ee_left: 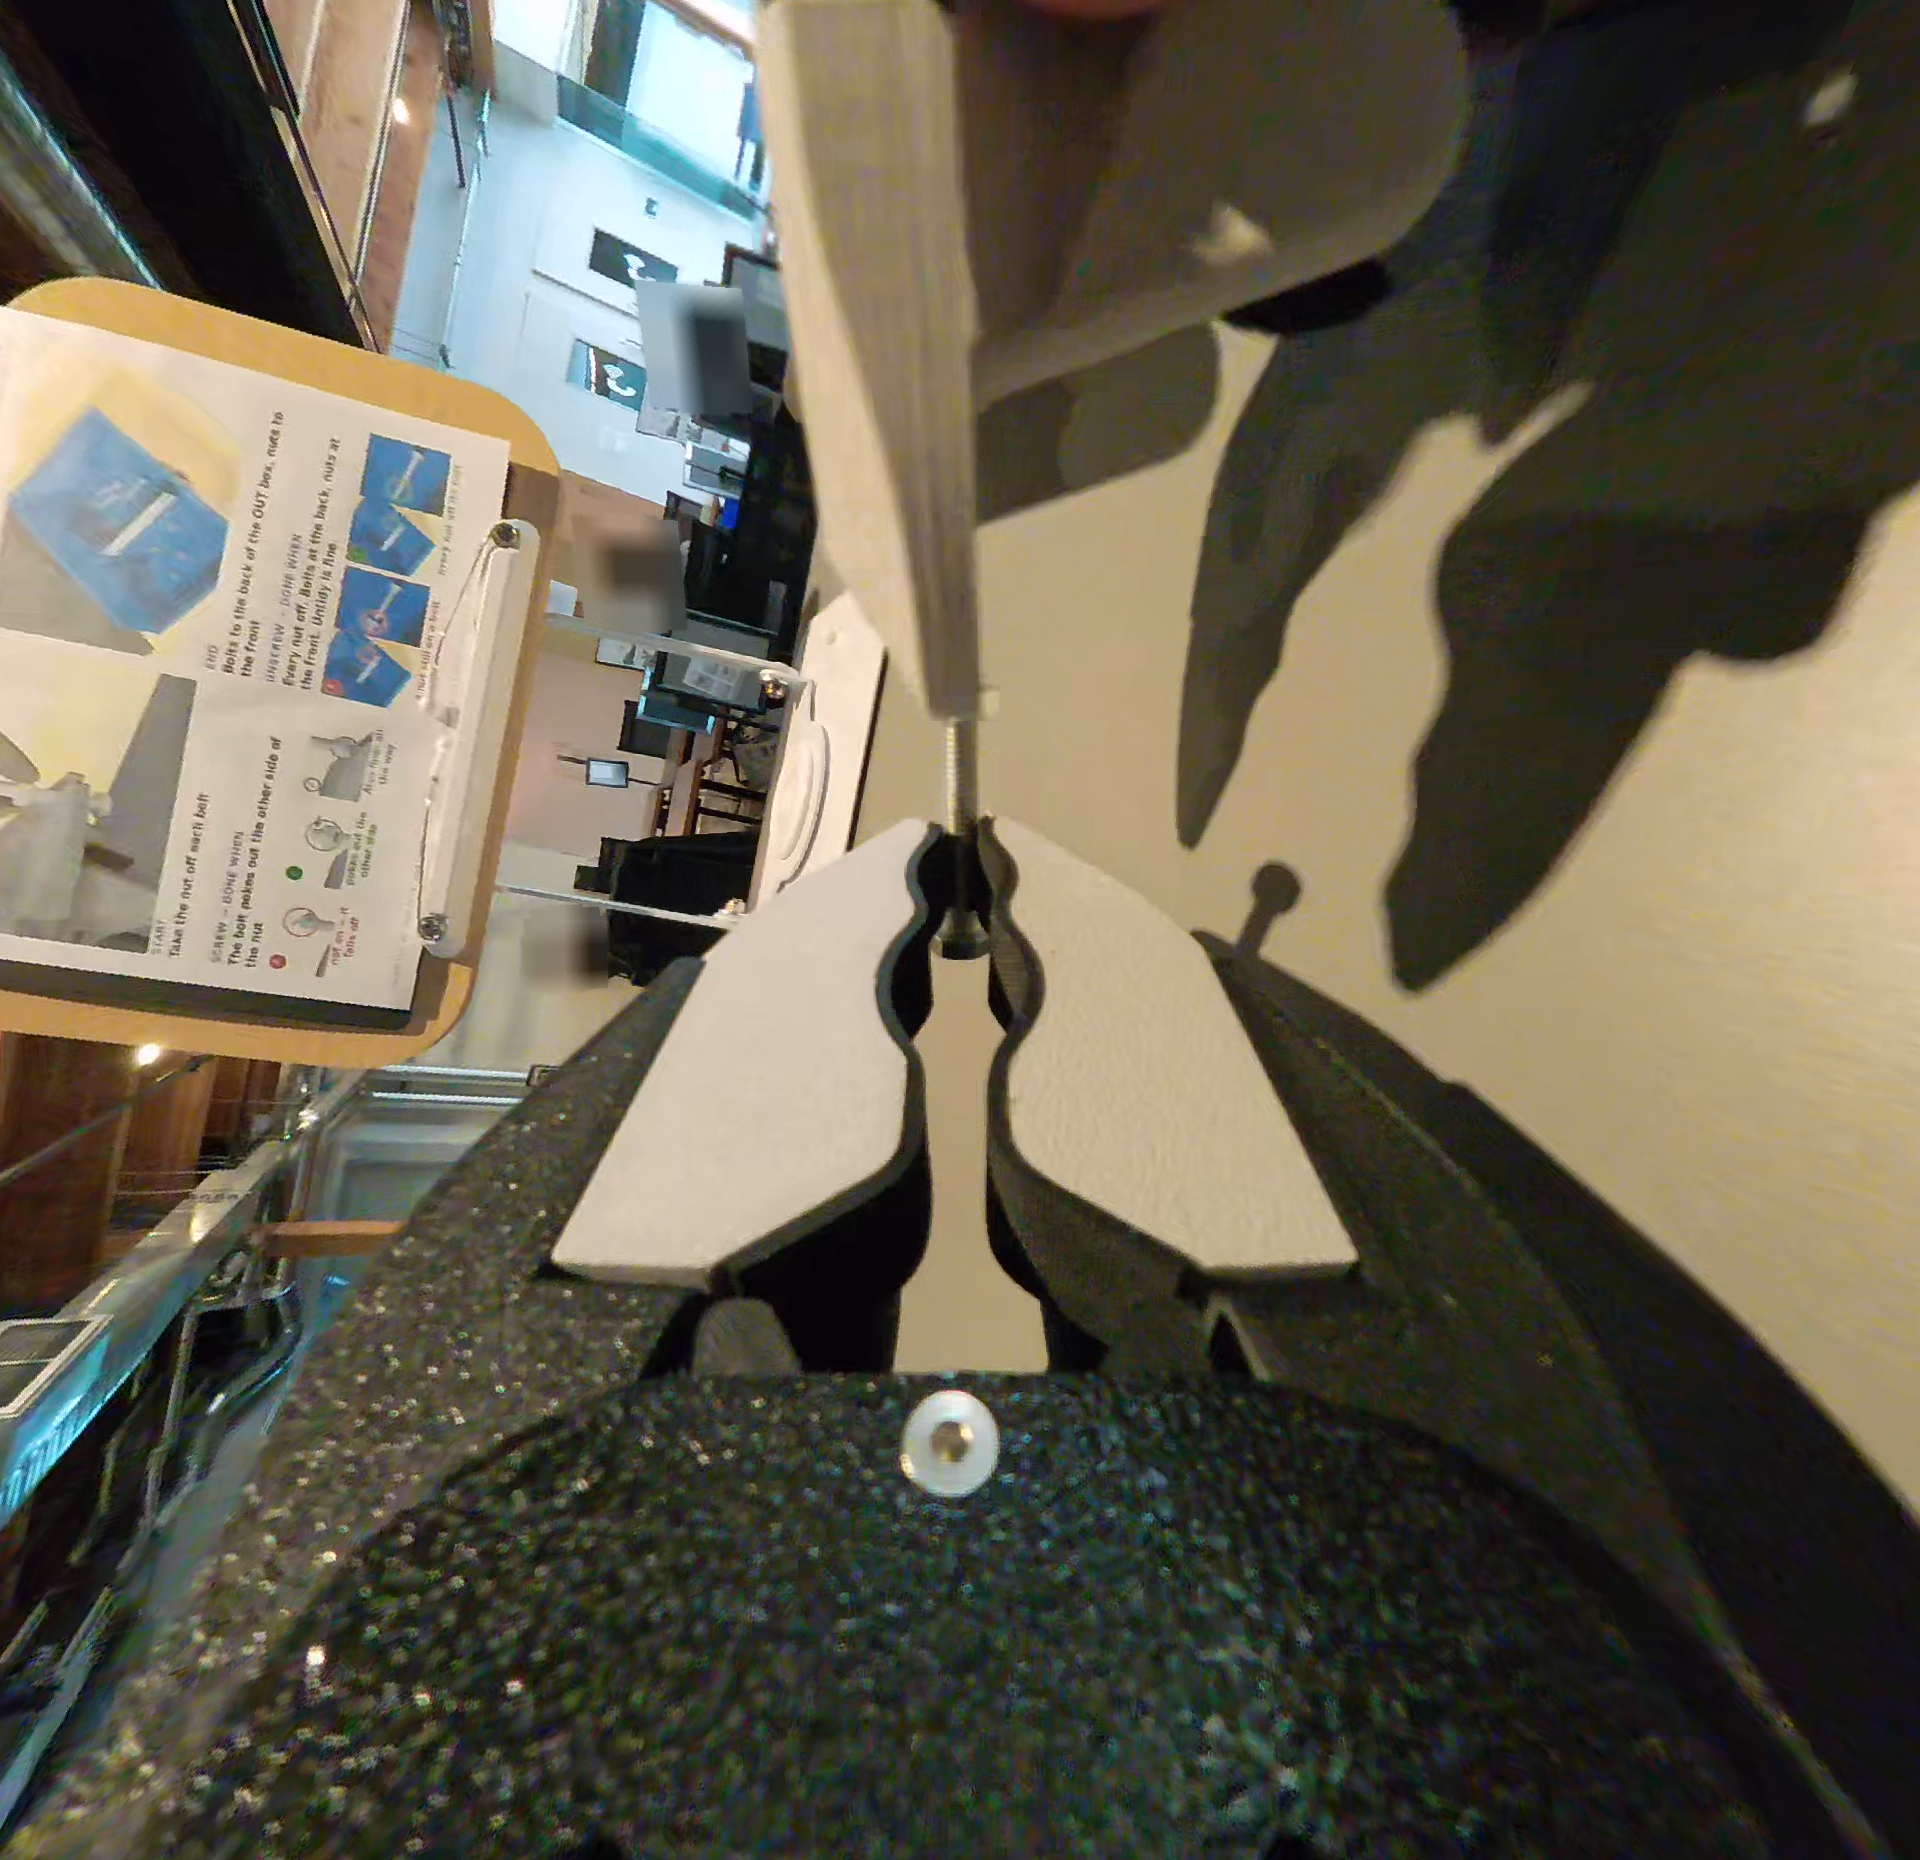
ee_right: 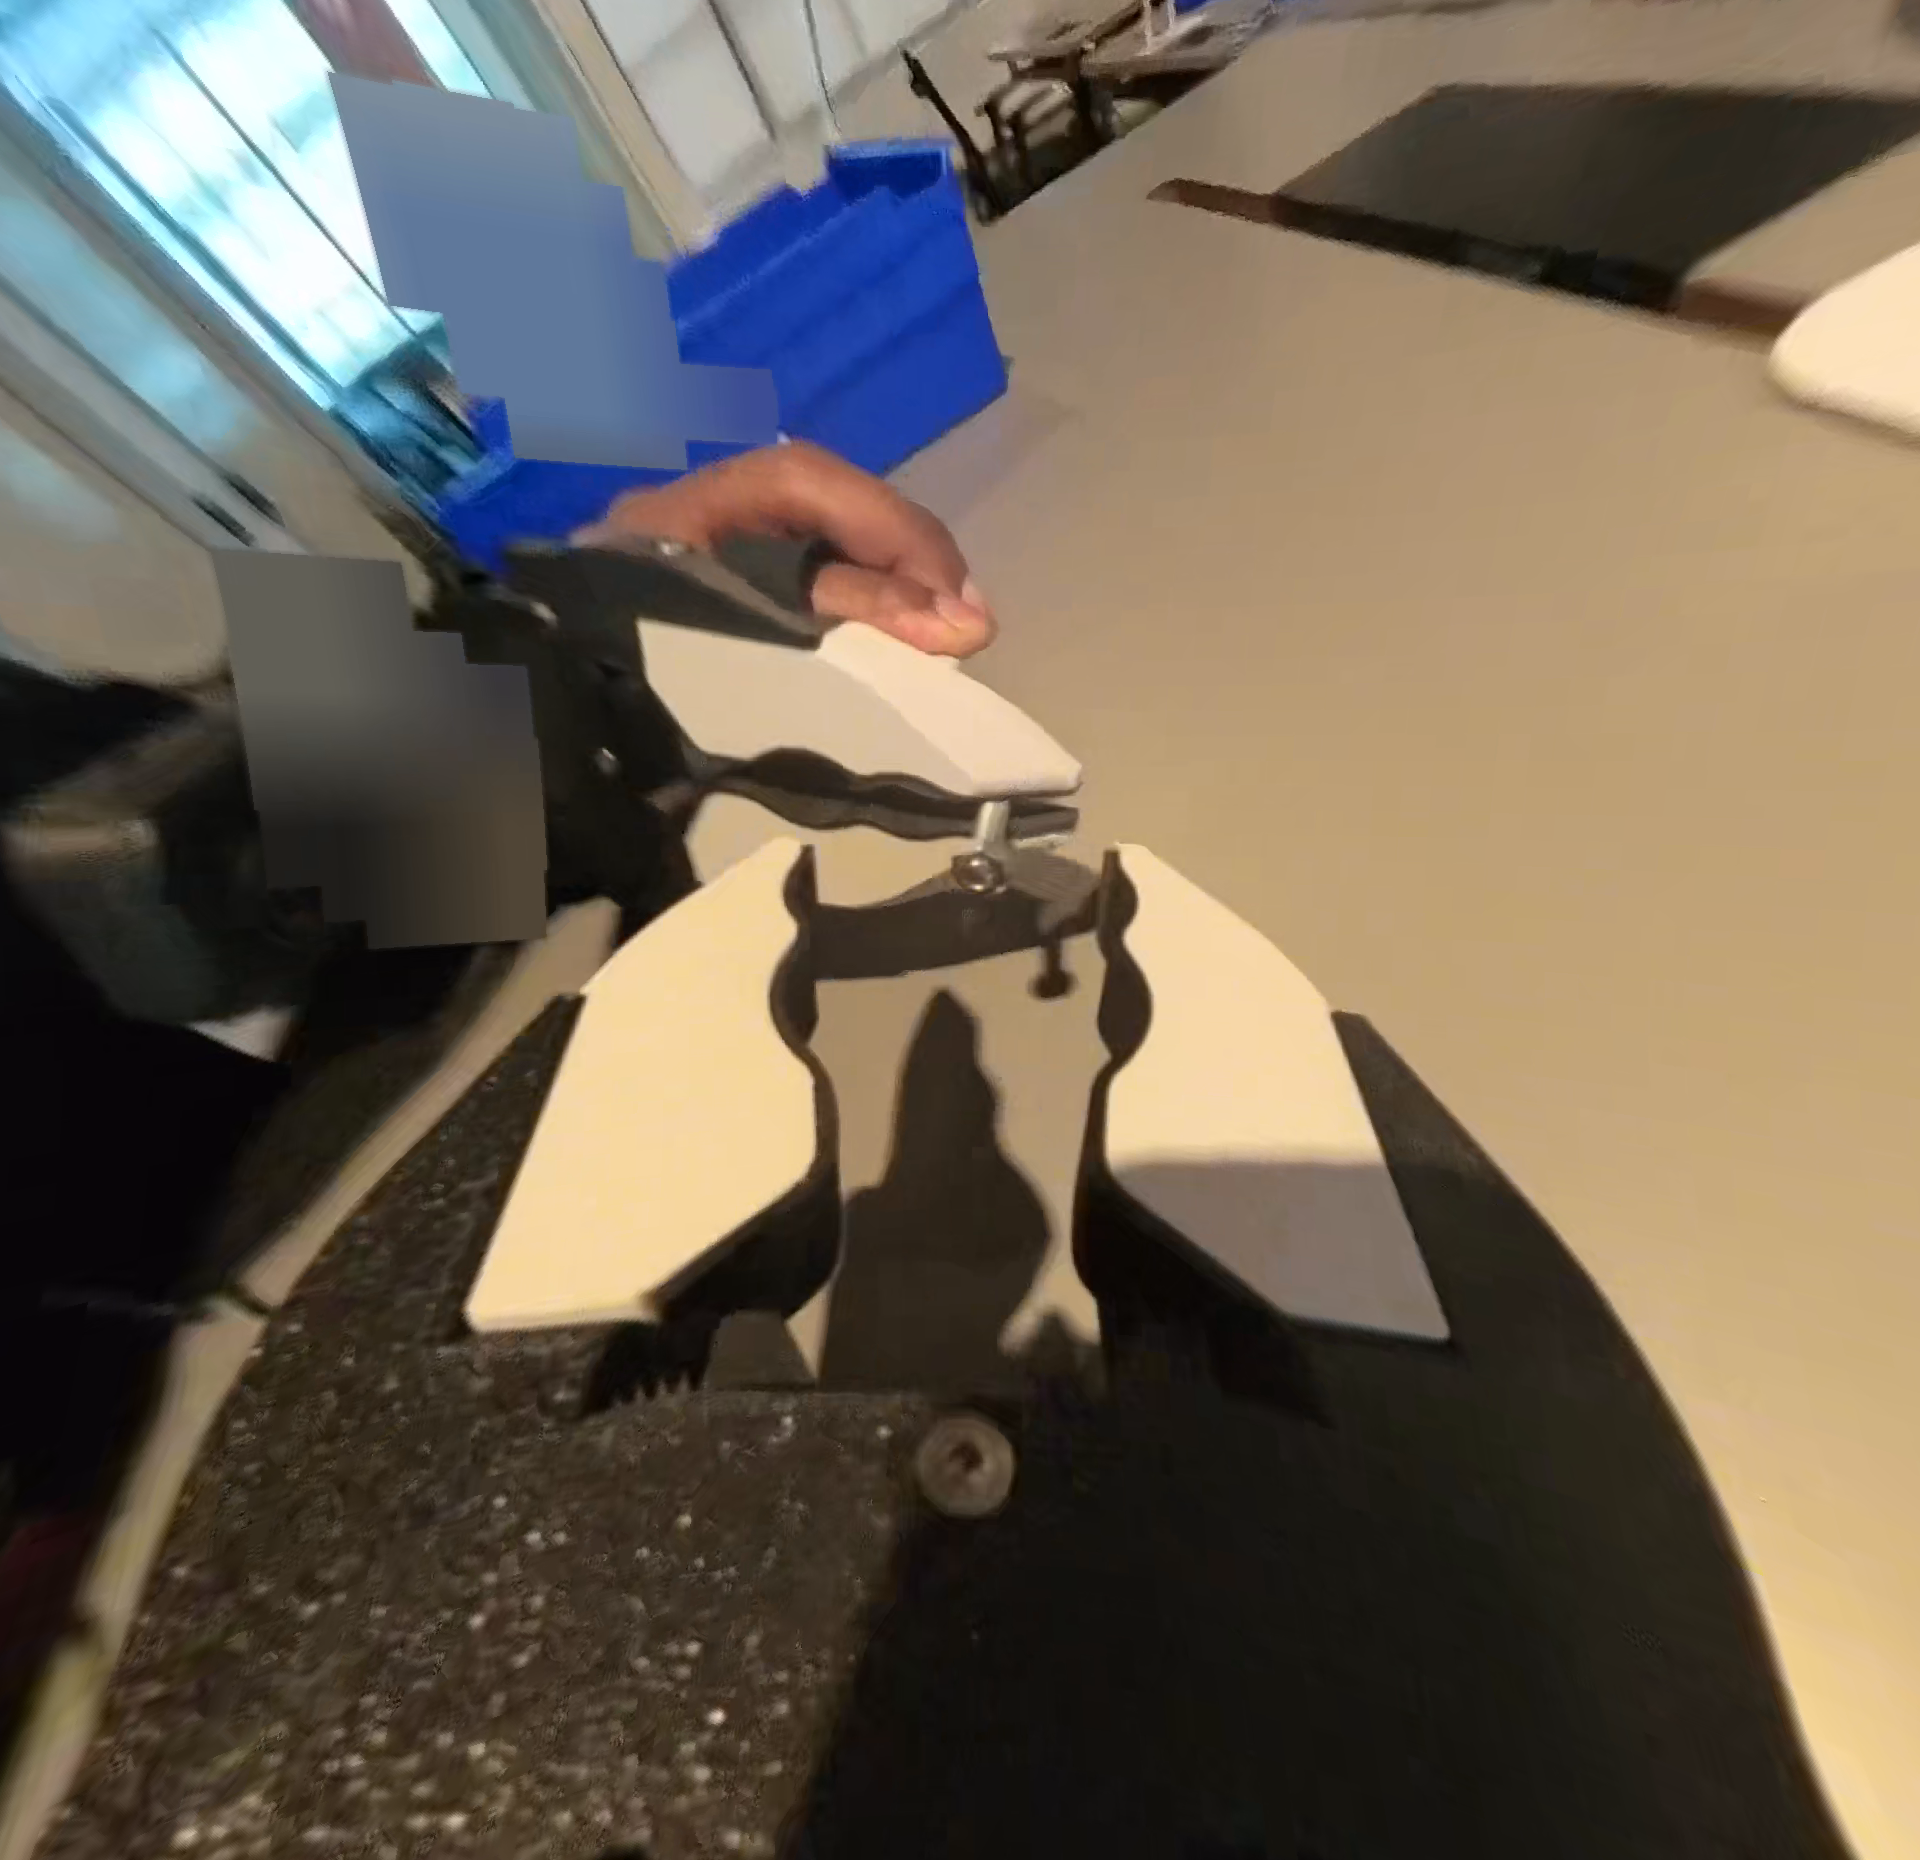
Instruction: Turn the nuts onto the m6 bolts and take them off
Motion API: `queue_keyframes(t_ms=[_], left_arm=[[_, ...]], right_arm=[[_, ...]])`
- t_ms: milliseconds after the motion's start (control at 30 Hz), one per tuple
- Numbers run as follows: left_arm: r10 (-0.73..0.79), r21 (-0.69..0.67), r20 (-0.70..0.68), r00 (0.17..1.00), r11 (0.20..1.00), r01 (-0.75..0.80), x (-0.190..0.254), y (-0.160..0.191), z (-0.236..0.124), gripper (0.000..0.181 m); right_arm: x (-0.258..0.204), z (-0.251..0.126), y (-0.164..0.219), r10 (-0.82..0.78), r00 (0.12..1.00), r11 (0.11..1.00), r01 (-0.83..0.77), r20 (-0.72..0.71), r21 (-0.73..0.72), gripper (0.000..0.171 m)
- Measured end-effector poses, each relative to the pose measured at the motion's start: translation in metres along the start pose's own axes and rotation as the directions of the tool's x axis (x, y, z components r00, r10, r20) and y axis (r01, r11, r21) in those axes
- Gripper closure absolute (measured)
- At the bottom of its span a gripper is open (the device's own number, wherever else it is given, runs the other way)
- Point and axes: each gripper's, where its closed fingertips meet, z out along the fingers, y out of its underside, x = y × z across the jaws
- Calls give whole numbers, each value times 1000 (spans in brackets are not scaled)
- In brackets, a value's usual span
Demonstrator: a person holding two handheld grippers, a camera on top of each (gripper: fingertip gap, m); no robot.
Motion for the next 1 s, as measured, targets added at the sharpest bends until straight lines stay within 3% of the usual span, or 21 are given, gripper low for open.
queue_keyframes(t_ms=[67,200,267,400,500,600,667,767,833,933,1000], left_arm=[[-4,5,-10,1000,1000,4,1,0,0,176],[7,17,-32,999,1000,-6,5,-2,0,176],[13,22,-36,999,1000,-12,6,-4,0,176],[28,23,-34,999,999,-27,7,-5,0,176],[49,6,-19,999,999,-49,5,-2,0,176],[70,-5,1,998,998,-70,2,-1,-1,176],[63,-1,4,998,998,-63,1,-3,-1,176],[61,-9,-4,998,998,-61,4,-4,0,176],[54,-12,-8,998,998,-55,4,-3,1,176],[43,-9,-14,999,999,-43,5,-3,0,176],[38,-6,-17,999,999,-39,5,-2,0,176]], right_arm=[[5,-3,1,-237,966,971,231,-106,-68,123],[10,-7,5,-603,766,795,556,-222,-242,137],[8,-5,7,-639,738,767,587,-217,-260,142],[3,-1,10,-609,770,789,562,-191,-250,158],[3,2,10,-458,866,883,416,-202,-219,161],[2,3,7,-56,990,995,45,-131,-83,161],[-1,2,3,203,979,979,-203,2,7,160],[0,1,2,296,949,954,-300,106,28,139],[0,-2,-1,165,984,986,-167,68,21,122],[1,-4,-1,-165,984,985,162,-61,-51,121],[2,-6,0,-390,910,919,375,-141,-124,129]])
